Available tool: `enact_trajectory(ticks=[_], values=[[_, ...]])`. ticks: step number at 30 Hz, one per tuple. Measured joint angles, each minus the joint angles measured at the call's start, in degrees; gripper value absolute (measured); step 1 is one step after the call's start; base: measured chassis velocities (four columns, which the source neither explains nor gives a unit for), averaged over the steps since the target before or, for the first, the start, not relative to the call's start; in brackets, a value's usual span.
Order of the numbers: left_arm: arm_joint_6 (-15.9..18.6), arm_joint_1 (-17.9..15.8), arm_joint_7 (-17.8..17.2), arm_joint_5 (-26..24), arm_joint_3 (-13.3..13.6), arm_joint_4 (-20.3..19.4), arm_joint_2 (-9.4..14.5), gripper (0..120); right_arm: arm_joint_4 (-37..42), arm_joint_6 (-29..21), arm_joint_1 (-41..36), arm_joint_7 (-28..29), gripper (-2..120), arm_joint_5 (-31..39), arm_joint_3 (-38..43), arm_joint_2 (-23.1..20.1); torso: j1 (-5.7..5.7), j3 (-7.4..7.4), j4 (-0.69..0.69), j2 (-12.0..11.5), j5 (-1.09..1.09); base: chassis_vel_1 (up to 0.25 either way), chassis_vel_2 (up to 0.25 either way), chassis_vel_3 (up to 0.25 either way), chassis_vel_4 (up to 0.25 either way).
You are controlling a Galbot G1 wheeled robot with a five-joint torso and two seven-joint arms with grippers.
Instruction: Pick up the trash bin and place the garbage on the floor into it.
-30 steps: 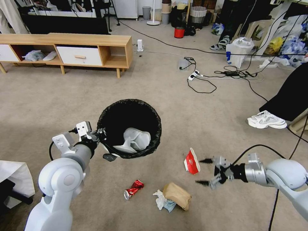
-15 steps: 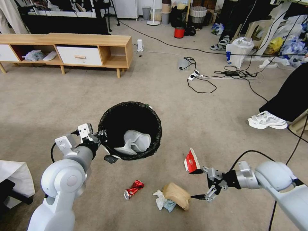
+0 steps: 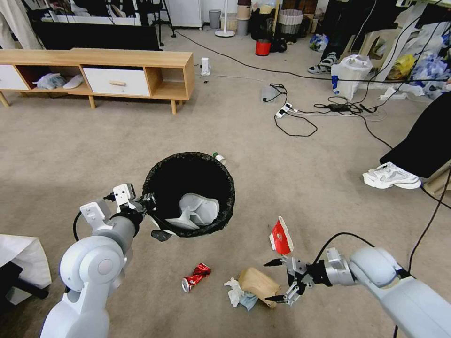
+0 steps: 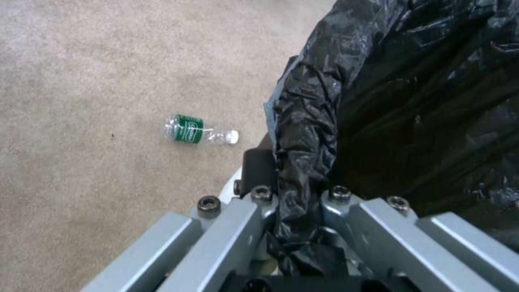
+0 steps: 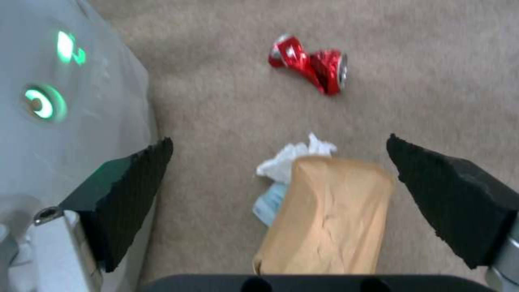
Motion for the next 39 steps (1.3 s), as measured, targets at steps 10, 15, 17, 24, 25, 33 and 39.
enact_trajectory(ticks=[10,15,17,24,25,33,39], values=[[0.0,0.15,0.17,0.26,0.09,0.1,-0.14,2,-4.53,2.46,-0.85,0.6,100,-0.19,1.6,0.35,0.0,0.0,0.0,0.0,-0.01,0.0,0.0,0.0,0.0],[0.0,0.38,0.2,0.31,0.01,-0.07,-0.32,2,-7.83,4.09,-0.4,0.95,100,-0.28,1.62,1.33,0.0,0.0,0.0,0.0,-0.01,0.0,0.0,0.0,0.0],[0.0,0.65,0.2,0.33,-0.08,-0.21,-0.31,2,-8.96,4.56,-0.07,1.0,100,-0.36,1.62,1.65,0.0,0.0,0.0,0.0,-0.01,0.0,0.0,0.0,0.0],[0.0,1.39,0.34,0.51,-0.25,-0.56,-0.23,2,-12.77,6.0,1.41,1.01,100,-0.87,1.66,2.95,0.0,0.0,0.0,0.0,-0.01,0.0,0.0,0.0,0.0],[0.0,1.39,0.34,0.51,-0.25,-0.56,-0.23,2,-12.77,6.0,1.41,1.01,100,-0.87,1.66,2.95,0.0,0.0,0.0,0.0,-0.01,0.0,0.0,0.0,0.0],[0.0,1.54,0.46,0.67,-0.1,-0.56,-0.39,2,-16.34,7.54,2.8,1.0,100,-1.56,1.53,4.6,0.0,0.0,0.0,0.0,-0.01,0.0,0.0,0.0,0.0],[0.0,1.49,0.53,0.69,-0.12,-0.42,-0.29,2,-18.13,7.86,4.1,1.0,100,-2.18,0.67,5.87,0.0,0.0,0.0,0.0,-0.01,0.0,0.0,0.0,0.0]])
